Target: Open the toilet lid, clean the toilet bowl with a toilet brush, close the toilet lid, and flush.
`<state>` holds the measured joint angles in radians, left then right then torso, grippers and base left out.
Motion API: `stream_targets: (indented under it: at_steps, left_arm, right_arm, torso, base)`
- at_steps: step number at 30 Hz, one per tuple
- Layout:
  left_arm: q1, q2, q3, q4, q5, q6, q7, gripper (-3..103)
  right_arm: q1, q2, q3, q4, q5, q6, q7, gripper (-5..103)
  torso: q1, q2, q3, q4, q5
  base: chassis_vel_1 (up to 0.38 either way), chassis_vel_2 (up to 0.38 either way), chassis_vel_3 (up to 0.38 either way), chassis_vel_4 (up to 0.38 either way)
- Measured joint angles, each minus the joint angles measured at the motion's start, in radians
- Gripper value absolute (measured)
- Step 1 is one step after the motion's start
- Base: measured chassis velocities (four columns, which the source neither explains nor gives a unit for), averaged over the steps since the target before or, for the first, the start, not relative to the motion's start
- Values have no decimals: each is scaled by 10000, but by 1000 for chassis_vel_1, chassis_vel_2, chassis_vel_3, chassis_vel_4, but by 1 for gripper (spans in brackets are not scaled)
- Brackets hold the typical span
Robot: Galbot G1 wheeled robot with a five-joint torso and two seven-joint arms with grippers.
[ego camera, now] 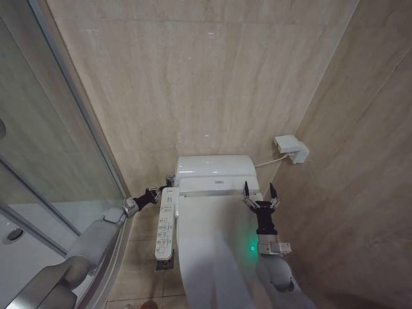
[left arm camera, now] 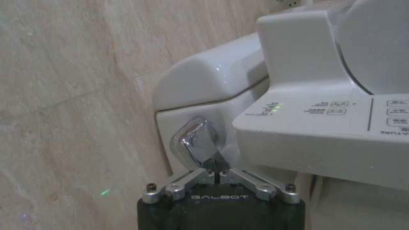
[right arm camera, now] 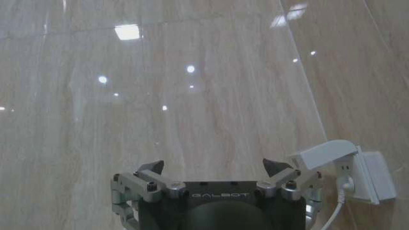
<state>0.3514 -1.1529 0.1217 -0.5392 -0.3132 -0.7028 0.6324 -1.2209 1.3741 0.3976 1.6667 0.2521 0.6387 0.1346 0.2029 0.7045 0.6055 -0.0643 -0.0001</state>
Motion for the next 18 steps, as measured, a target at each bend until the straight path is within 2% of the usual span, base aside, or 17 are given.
stream_targets:
  at_steps: [18]
  left_arm:
    - [-87, -45, 40, 89, -5, 7, -5, 0]
  right_arm:
    - [-49, -40, 27, 7, 2, 16, 7, 100]
  torso:
    - [0, 0, 0, 8, 3]
  base:
    - [0, 0, 0, 0]
